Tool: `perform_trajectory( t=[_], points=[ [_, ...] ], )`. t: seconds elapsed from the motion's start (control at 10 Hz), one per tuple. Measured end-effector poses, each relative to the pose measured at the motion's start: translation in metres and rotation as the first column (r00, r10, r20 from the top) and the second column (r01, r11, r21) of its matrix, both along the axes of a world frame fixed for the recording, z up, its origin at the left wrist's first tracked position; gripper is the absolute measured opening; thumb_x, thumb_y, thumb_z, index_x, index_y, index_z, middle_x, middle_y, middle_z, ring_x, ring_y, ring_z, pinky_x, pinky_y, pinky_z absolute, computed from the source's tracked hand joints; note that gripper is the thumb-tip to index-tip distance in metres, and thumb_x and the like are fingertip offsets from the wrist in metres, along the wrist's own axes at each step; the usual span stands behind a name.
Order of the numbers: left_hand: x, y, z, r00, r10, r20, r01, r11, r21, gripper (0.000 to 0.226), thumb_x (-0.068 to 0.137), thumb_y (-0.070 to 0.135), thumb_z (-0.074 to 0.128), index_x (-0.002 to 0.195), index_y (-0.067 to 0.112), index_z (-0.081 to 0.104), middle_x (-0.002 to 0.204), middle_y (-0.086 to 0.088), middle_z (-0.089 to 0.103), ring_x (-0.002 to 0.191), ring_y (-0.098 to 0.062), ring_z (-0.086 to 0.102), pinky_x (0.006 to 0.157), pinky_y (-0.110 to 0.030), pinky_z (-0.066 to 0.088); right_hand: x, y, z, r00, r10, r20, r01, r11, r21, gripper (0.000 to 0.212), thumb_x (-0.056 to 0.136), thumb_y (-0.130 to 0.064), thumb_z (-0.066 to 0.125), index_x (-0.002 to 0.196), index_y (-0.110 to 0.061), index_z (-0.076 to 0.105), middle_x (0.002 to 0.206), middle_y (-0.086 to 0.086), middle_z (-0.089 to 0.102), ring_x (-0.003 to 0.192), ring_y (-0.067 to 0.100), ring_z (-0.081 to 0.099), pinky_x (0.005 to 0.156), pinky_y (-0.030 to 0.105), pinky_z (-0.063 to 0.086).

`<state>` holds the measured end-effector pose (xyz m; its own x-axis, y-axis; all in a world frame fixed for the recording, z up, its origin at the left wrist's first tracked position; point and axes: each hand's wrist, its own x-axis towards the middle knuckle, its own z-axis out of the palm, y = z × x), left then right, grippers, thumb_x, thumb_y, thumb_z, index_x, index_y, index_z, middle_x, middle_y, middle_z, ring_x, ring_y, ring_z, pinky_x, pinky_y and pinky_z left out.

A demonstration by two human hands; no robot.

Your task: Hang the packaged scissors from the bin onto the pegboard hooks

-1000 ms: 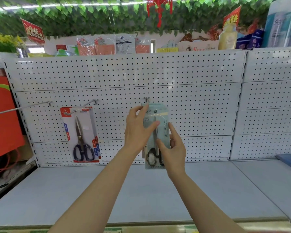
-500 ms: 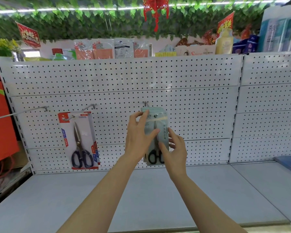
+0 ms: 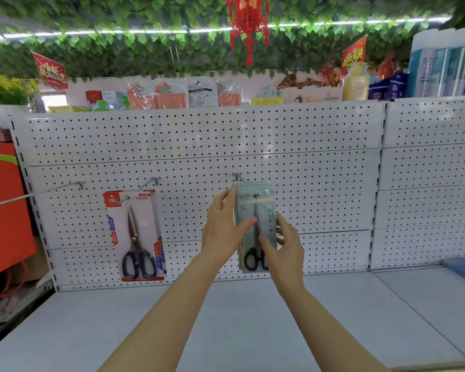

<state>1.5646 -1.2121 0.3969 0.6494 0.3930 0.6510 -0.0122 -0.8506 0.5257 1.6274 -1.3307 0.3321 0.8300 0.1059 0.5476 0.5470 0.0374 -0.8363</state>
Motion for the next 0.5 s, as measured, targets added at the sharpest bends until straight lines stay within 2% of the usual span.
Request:
perform_trajectory(
  t=[0.1,0.2,0.3,0.5],
  points=[
    [0.0017,0.0001,-0.0054,0.999,0.005,-0.050,-0.005,1.000,0.009,0.089,0.087,0.047,0.067,0.156,0.033,0.013,0.153,0.008,0.028,0.135,-0.014,0.035,0.094,-0.041,0.050,-0.0001,0.0016,-0.0002,1.000,-0.018,-0.013,0.018,1.000,-0.023,0.062,0.086,-0.019,0.067,0.143,-0.023,0.043,0.131,-0.008,0.053,0.122,0.012,0.049,0.100,0.033,0.045],
    [0.0036,0.0006,-0.0070,0.997,0.015,-0.071,-0.014,1.000,0.009,0.091,0.087,0.048,0.066,0.156,0.031,0.010,0.155,0.006,0.026,0.137,-0.016,0.034,0.095,-0.045,0.050,-0.0006,0.0026,0.0012,1.000,-0.009,-0.007,0.009,0.999,-0.035,0.063,0.085,-0.018,0.067,0.143,-0.023,0.042,0.128,-0.009,0.053,0.119,0.011,0.050,0.095,0.027,0.044],
    [0.0041,0.0007,-0.0048,0.996,0.031,-0.081,-0.029,0.999,0.023,0.090,0.087,0.048,0.066,0.156,0.031,0.011,0.154,0.006,0.028,0.135,-0.017,0.037,0.091,-0.045,0.052,-0.0002,0.0035,0.0030,1.000,-0.015,-0.016,0.014,0.998,-0.060,0.063,0.085,-0.018,0.067,0.143,-0.023,0.042,0.130,-0.008,0.052,0.119,0.012,0.051,0.096,0.031,0.046],
    [-0.0038,0.0017,-0.0052,0.998,0.014,-0.069,-0.013,1.000,0.004,0.088,0.089,0.045,0.065,0.156,0.031,0.010,0.156,0.009,0.025,0.135,-0.015,0.040,0.096,-0.037,0.049,-0.0022,-0.0023,0.0081,1.000,-0.012,0.015,0.013,0.995,-0.096,0.063,0.084,-0.019,0.067,0.141,-0.029,0.043,0.130,-0.010,0.051,0.117,0.010,0.050,0.090,0.025,0.042]
  ],
)
